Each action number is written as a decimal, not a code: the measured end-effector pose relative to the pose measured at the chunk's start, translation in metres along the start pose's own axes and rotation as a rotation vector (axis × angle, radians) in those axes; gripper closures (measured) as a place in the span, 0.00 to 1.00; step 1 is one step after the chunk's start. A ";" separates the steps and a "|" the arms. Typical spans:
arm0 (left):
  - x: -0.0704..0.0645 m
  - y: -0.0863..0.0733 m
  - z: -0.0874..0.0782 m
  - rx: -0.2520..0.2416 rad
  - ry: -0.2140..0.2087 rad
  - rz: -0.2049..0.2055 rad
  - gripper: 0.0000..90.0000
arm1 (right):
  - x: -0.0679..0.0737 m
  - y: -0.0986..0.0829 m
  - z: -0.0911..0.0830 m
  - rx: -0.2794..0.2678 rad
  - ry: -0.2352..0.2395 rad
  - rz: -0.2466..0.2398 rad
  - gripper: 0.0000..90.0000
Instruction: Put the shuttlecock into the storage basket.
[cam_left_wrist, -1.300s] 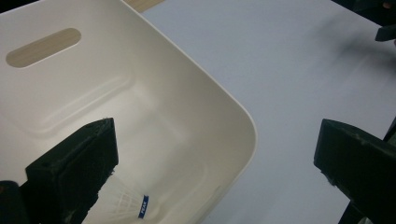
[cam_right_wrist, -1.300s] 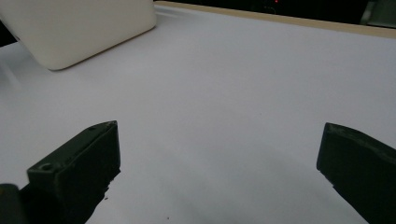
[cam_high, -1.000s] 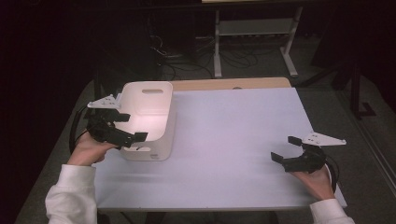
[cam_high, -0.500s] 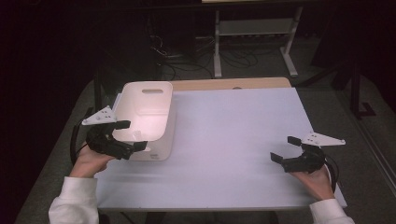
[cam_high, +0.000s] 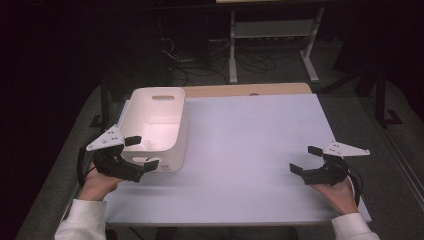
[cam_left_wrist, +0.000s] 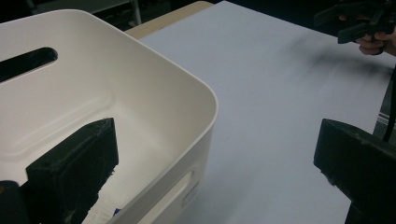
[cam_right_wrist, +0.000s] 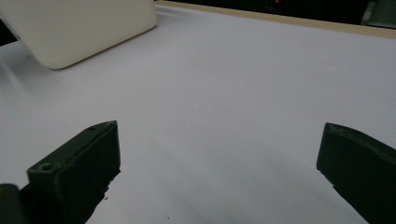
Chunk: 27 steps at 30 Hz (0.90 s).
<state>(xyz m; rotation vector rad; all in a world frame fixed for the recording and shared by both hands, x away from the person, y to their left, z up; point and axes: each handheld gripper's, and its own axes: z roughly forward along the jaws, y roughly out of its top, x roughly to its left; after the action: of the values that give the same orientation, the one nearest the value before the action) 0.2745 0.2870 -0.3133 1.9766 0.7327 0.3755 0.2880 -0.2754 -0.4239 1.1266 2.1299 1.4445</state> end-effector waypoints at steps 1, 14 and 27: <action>-0.001 -0.001 -0.002 -0.003 0.001 0.002 0.00 | 0.000 0.000 0.000 0.000 0.000 0.000 0.00; -0.008 -0.024 0.000 -0.079 -0.025 -0.005 0.00 | 0.000 0.000 0.000 0.002 0.000 0.002 0.00; -0.016 -0.043 -0.005 -0.131 -0.028 0.020 0.00 | 0.000 0.000 0.000 0.001 0.002 0.001 0.00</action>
<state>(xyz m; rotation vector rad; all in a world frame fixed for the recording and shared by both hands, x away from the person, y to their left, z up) 0.2449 0.2964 -0.3477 1.8630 0.6551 0.3972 0.2881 -0.2749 -0.4237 1.1268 2.1318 1.4451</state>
